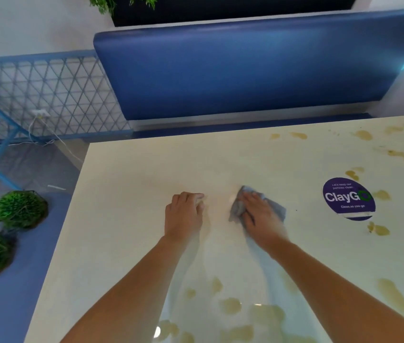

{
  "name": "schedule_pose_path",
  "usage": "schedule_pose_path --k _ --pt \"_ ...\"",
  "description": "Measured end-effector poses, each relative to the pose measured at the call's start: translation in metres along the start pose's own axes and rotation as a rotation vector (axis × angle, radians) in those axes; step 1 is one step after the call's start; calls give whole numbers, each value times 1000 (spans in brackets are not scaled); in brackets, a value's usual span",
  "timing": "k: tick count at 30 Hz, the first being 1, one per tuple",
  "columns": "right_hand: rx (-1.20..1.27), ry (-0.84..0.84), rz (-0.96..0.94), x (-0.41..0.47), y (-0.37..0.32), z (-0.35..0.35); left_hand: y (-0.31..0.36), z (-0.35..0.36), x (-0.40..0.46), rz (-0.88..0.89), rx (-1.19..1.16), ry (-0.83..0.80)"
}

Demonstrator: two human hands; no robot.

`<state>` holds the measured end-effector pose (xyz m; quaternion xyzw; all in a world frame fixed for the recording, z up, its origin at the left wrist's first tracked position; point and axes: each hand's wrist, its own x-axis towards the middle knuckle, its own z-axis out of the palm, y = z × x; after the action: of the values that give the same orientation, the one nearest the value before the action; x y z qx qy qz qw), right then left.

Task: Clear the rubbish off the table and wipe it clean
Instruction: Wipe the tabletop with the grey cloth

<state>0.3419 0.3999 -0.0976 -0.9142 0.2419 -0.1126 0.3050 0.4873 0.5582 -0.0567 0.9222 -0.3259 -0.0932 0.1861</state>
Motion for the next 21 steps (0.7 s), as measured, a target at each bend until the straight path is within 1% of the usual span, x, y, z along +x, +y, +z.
schedule_pose_path --k 2,3,4,5,7,8,10,12,13,14,15,16,17,18,20,21 --pt "-44 102 180 6 2 2 -15 -6 -9 -17 6 13" --pt "-83 106 226 7 -8 10 -22 -10 -13 -23 21 13" --pt "-76 89 227 7 -22 21 -29 -12 -16 -25 43 7" --pt "-26 51 176 2 -40 36 -36 -15 -20 -25 64 0" --pt "28 -39 -17 -18 -76 68 -48 -19 -29 -21 80 -4" --pt "39 -54 -97 -27 -87 77 -52 -20 -34 -20 78 0" --pt "57 -74 -182 -28 -84 80 -61 -25 -43 -33 70 8" --pt "78 -154 -201 -17 -85 68 -72 -32 -49 -72 57 5" --pt "134 -68 -204 -10 -88 63 -78 -36 -52 -106 43 -3" --pt "251 93 -165 -9 -91 69 -85 -40 -55 -146 30 -8" --pt "299 137 -74 -11 -102 71 -92 -42 -59 -185 23 -11" --pt "216 16 -14 -11 -114 77 -99 -43 -64 -218 24 -12" --pt "155 -79 1 -10 -124 85 -106 -43 -69 -243 36 -14" --pt "103 -70 -40 -16 -128 96 -112 -41 -75 -258 59 -19" --pt "144 -146 -149 -26 -132 107 -123 -39 -82 -256 106 -28" --pt "142 -162 -174 -25 -132 103 -126 -38 -84 -245 120 -29"
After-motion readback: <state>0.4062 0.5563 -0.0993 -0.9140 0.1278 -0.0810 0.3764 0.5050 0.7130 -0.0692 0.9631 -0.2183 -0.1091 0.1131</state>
